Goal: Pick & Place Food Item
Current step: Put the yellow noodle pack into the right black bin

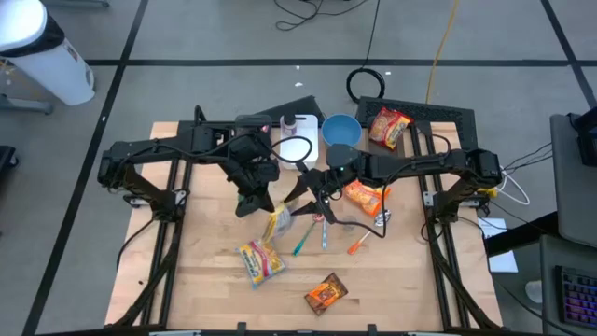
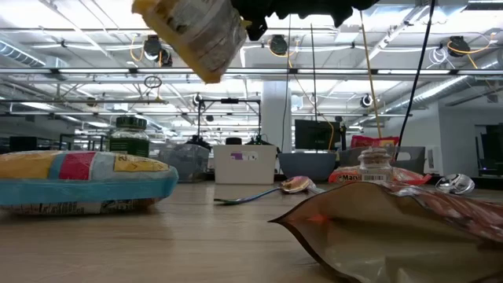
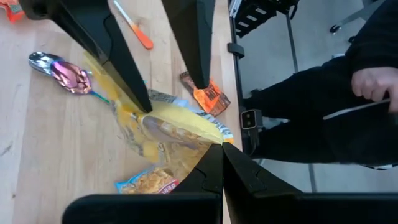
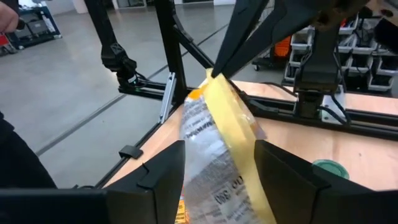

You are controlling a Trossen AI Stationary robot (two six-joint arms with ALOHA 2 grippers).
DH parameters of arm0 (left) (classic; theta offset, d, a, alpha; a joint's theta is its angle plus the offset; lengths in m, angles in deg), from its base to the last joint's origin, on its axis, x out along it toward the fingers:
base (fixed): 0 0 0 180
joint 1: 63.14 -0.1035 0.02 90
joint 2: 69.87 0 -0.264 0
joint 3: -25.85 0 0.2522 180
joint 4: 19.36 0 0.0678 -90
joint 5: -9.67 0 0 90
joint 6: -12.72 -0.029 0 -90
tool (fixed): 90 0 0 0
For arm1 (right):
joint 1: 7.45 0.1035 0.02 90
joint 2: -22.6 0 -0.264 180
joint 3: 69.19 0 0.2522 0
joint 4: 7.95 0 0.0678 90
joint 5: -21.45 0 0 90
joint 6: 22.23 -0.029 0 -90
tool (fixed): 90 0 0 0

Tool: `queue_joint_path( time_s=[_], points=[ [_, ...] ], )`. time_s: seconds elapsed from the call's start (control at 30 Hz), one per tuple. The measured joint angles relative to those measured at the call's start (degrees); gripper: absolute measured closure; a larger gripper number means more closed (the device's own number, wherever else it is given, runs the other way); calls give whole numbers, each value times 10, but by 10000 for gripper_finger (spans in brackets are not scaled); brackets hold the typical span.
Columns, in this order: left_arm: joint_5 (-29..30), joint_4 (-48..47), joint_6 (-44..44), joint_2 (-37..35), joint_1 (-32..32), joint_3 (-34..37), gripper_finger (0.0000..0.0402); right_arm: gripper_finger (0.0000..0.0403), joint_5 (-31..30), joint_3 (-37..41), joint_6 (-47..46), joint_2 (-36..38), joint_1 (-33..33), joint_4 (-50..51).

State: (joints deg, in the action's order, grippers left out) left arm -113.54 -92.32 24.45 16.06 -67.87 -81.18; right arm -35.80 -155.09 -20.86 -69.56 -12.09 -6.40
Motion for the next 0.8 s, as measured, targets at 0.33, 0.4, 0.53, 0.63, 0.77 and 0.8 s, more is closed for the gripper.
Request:
queue_joint_path(
  time_s=[0.33,0.4,0.53,0.63,0.77,0.8],
  points=[
    [-13,23,8,0,7,0,401,211,-27,0,8,0,-1,-4],
    [-13,29,8,0,9,0,401,213,-27,0,8,0,-1,-4],
    [-18,29,14,0,11,0,401,215,-29,0,9,0,-4,-4],
    [-19,29,19,0,12,0,401,213,-29,0,8,0,-5,-4],
    [-18,29,19,0,12,0,401,211,-27,0,6,0,-5,-4],
    [-16,29,19,0,12,0,401,212,-26,0,2,0,-5,-4]
  ],
)
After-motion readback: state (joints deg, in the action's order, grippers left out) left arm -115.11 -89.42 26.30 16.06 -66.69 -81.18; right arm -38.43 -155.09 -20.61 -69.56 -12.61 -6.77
